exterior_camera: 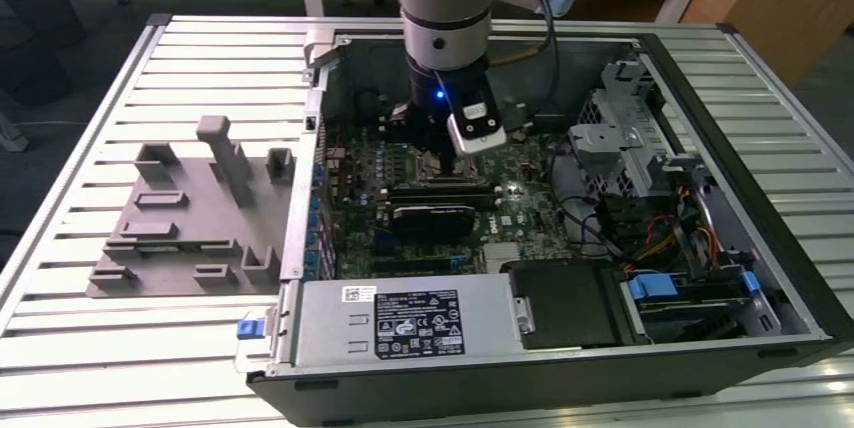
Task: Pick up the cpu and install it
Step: 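Install the second cpu locking lever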
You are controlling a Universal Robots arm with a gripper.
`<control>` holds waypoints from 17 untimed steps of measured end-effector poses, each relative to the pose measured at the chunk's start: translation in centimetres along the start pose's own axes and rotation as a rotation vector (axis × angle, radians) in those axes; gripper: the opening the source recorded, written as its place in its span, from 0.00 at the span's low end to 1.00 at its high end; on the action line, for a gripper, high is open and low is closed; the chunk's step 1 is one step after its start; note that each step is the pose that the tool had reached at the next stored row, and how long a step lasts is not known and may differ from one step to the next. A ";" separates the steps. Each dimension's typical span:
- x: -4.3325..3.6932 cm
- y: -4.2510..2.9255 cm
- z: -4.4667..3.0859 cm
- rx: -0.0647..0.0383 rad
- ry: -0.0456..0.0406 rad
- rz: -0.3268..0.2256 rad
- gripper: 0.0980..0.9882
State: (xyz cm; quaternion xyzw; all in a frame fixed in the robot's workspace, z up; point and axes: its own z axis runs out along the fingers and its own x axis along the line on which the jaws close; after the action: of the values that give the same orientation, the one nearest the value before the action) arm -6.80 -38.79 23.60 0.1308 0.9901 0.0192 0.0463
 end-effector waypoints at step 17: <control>1.13 -0.45 1.20 -0.012 0.0042 -0.016 0.01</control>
State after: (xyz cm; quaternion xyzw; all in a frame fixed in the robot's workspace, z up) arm -7.89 -38.90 22.28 0.1227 0.9911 0.0252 0.0451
